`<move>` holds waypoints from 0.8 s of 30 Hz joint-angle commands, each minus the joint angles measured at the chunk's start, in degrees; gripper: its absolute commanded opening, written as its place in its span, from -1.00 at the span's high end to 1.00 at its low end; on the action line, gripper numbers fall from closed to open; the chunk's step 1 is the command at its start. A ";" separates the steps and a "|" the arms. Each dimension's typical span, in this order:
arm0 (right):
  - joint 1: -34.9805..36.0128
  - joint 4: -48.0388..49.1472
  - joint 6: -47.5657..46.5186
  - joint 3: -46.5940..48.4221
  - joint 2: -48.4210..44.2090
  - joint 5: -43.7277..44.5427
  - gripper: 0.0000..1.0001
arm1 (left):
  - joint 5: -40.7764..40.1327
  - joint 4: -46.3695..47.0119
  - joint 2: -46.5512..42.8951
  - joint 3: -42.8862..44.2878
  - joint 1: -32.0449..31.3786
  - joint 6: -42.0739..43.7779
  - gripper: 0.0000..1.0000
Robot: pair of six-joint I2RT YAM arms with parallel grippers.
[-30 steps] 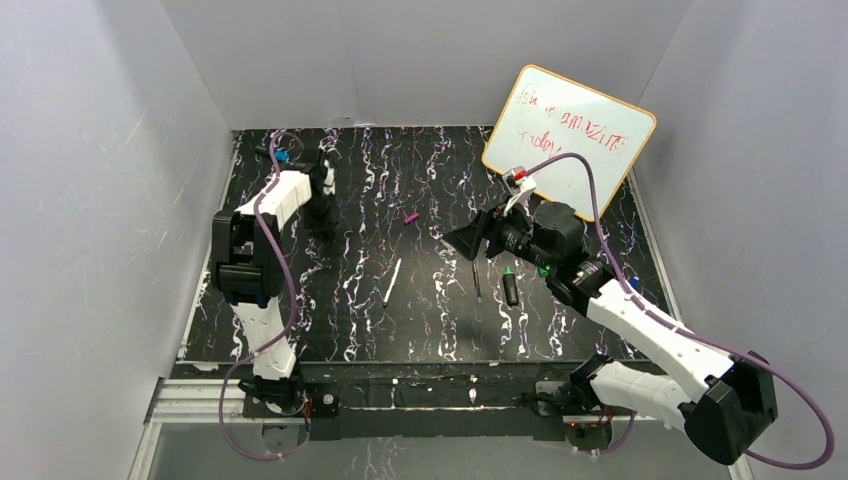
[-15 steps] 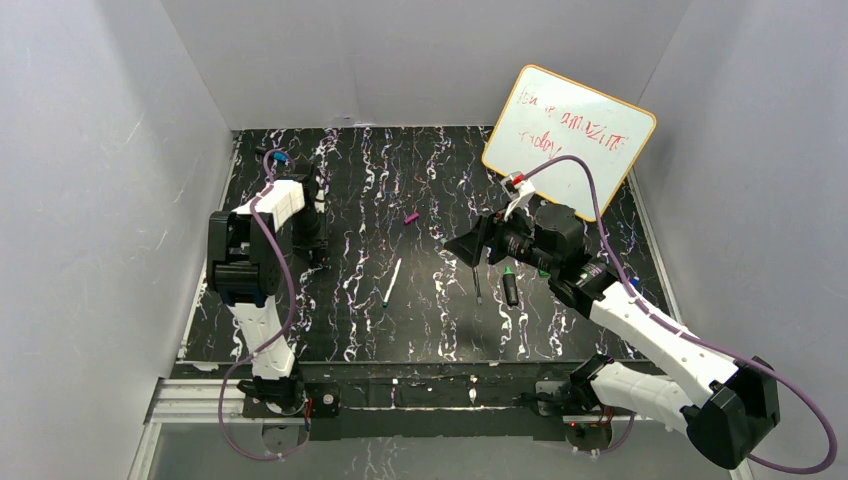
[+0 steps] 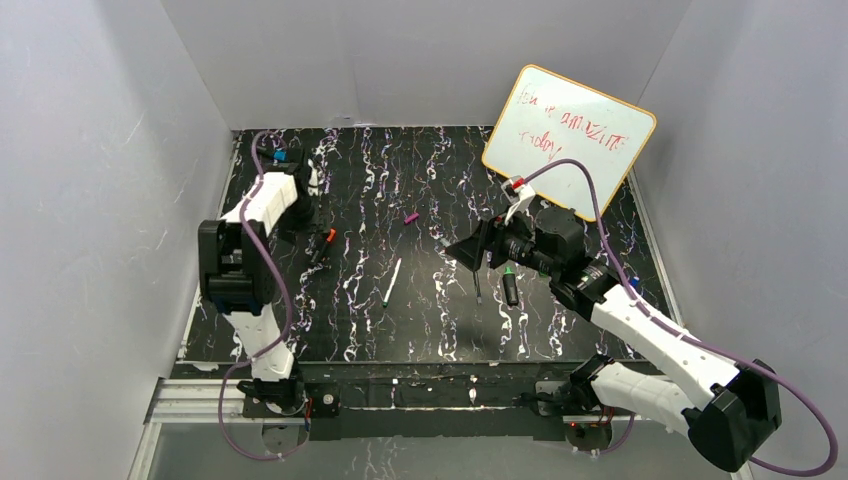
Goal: Insert the pens into the pen caps
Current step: Place the pen at the center of the board, then pick up the pen from the center of the board.
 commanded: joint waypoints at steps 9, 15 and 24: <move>0.07 0.47 -1.73 -3.25 -0.35 -0.23 -0.63 | 15.73 9.89 -32.34 -7.84 -20.11 -4.76 -0.34; 0.11 -2.14 -3.40 -3.25 -1.43 0.77 -0.62 | 1.51 12.88 -34.15 -19.39 -36.02 -10.52 -0.30; 0.09 -7.06 -3.62 -4.80 -6.03 3.38 -0.62 | -9.66 18.41 -34.71 -27.17 -38.46 -16.61 -0.29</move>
